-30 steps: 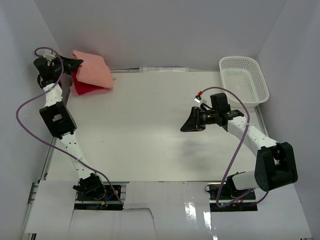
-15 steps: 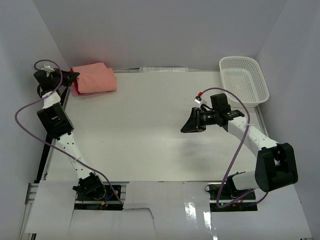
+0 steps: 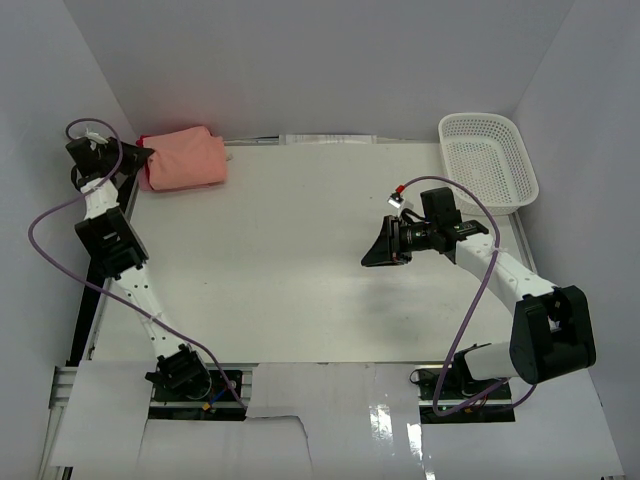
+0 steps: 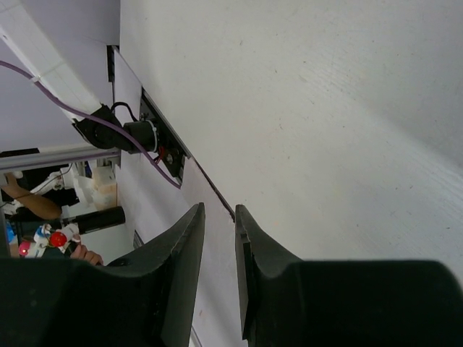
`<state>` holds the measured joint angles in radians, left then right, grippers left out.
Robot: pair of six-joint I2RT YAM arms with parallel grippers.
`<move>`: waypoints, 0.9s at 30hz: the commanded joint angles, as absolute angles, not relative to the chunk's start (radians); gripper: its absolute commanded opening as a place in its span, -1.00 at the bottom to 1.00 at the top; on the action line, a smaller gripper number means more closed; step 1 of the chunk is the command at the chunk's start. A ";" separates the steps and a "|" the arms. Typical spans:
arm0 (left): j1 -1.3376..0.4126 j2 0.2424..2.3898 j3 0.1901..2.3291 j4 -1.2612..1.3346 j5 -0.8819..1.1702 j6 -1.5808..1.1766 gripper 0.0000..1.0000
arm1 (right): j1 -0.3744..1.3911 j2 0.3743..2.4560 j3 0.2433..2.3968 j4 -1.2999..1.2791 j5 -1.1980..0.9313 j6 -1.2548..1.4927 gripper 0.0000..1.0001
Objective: Fold and stack the t-shirts
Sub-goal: Put the neatly folded tshirt into the corner of the board with the left arm
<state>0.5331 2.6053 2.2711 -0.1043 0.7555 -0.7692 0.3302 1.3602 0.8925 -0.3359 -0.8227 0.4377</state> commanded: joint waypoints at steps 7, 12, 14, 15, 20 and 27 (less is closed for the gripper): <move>0.483 2.534 2.304 -0.308 0.494 -0.623 0.48 | 0.339 1.336 0.879 -0.295 -0.862 0.443 -0.40; 0.385 2.458 2.312 -0.380 0.338 -0.500 0.64 | 0.339 1.328 0.876 -0.295 -0.873 0.437 -0.40; 0.351 2.424 2.272 -0.393 0.287 -0.438 0.64 | 0.339 1.328 0.874 -0.293 -0.880 0.434 -0.40; 0.316 2.386 2.249 -0.394 0.256 -0.419 0.64 | 0.341 1.330 0.874 -0.288 -0.885 0.434 -0.40; 0.215 2.272 2.107 -0.400 -0.056 -0.301 0.65 | 0.339 1.324 0.887 -0.287 -0.908 0.431 -0.40; 0.112 2.197 2.089 -0.413 -0.602 -0.171 0.73 | 0.339 1.293 0.894 -0.331 -0.928 0.391 -0.40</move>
